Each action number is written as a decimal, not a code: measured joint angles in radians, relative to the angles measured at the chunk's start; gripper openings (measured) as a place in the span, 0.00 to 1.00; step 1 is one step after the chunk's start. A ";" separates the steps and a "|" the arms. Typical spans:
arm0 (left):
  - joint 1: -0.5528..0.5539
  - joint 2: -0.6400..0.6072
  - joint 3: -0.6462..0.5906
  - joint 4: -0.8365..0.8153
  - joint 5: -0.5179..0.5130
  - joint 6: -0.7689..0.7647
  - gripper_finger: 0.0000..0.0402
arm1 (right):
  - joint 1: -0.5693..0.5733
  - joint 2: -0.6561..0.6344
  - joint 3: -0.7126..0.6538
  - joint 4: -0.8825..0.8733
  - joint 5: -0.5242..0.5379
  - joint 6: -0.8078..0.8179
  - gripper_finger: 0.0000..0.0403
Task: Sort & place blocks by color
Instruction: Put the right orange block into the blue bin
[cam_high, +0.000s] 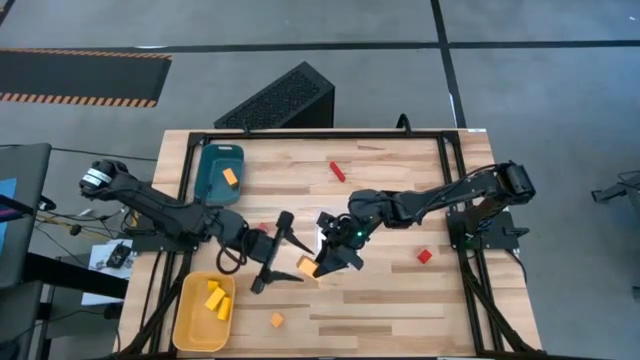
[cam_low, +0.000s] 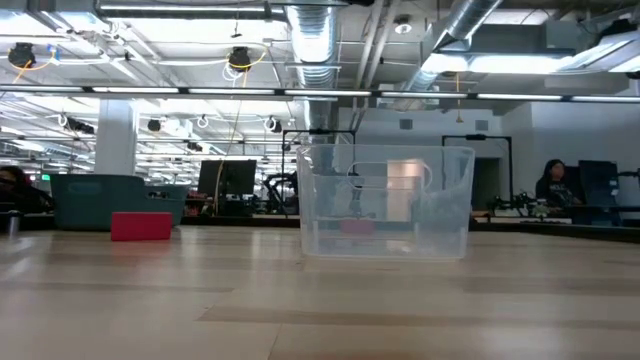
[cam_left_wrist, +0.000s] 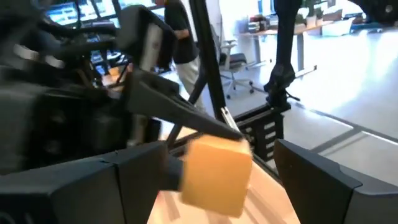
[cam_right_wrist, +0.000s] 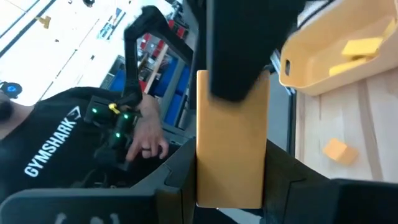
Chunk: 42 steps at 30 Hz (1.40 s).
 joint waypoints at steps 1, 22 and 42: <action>0.000 0.007 -0.001 0.001 0.000 0.000 0.71 | 0.000 0.000 0.000 0.002 0.000 0.000 0.33; 0.001 0.028 -0.001 0.020 0.050 -0.036 0.28 | 0.009 0.001 -0.001 -0.014 0.032 0.008 0.36; 0.036 -0.270 -0.005 -0.570 -0.555 -0.443 0.27 | -0.220 -0.008 0.001 -0.219 0.245 -0.188 0.51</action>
